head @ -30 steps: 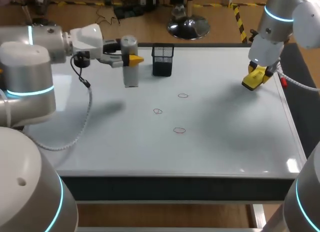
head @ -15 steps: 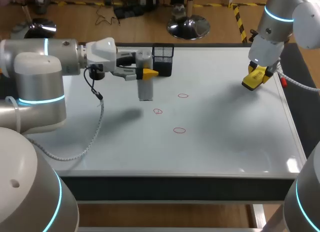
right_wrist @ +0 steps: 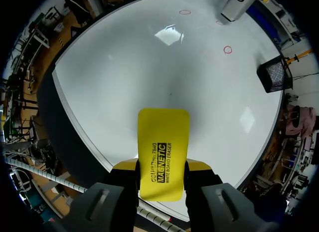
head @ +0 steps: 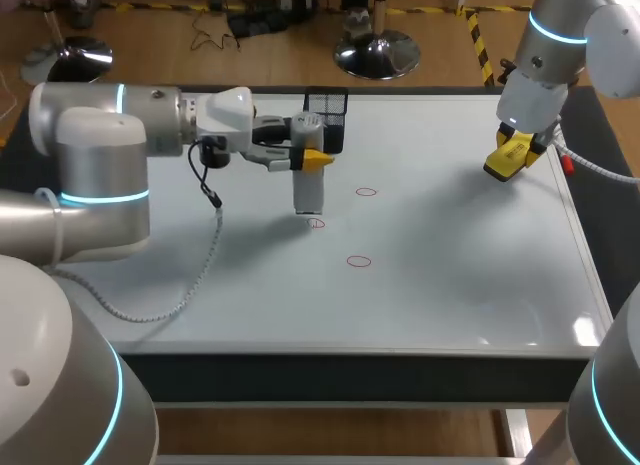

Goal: Pick up the inspection probe, press it on each red-marked spot on the whiteboard one by one, put down the probe, pick up the eraser, and wipe off all the red marks.

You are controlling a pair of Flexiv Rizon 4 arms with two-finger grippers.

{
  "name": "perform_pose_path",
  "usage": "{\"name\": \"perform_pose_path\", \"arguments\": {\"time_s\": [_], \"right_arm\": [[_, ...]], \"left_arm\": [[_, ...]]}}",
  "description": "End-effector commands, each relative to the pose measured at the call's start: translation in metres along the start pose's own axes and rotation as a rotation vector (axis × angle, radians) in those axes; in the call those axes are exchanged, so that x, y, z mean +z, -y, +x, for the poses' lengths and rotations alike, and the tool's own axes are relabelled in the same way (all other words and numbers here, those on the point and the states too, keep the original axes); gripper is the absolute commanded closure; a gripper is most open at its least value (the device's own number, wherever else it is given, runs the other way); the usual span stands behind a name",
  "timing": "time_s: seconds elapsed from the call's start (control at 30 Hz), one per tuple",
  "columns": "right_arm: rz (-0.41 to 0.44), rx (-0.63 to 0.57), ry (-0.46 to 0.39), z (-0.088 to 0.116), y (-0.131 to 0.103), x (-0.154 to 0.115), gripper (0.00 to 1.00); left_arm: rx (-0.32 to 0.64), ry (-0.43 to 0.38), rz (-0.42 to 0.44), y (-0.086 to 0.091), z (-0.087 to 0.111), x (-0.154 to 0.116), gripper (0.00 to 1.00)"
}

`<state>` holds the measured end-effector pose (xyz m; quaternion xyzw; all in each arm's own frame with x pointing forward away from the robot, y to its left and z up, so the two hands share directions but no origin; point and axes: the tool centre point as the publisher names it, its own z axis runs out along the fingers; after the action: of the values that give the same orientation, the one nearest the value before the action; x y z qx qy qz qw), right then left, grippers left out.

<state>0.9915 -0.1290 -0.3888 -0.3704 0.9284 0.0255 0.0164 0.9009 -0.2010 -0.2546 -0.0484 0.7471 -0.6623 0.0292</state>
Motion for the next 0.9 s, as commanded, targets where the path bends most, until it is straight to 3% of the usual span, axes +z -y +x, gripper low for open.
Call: {"name": "perform_pose_path", "arguments": {"time_s": [0.03,0.9], "right_arm": [[0.001,-0.002,-0.003,0.0,0.001,-0.001,1.0],[0.001,-0.002,-0.003,0.0,0.001,-0.001,1.0]], "left_arm": [[-0.003,-0.005,0.002,-0.004,0.0,0.003,1.0],[-0.014,-0.035,-0.019,-0.025,0.003,0.015,1.0]]}}
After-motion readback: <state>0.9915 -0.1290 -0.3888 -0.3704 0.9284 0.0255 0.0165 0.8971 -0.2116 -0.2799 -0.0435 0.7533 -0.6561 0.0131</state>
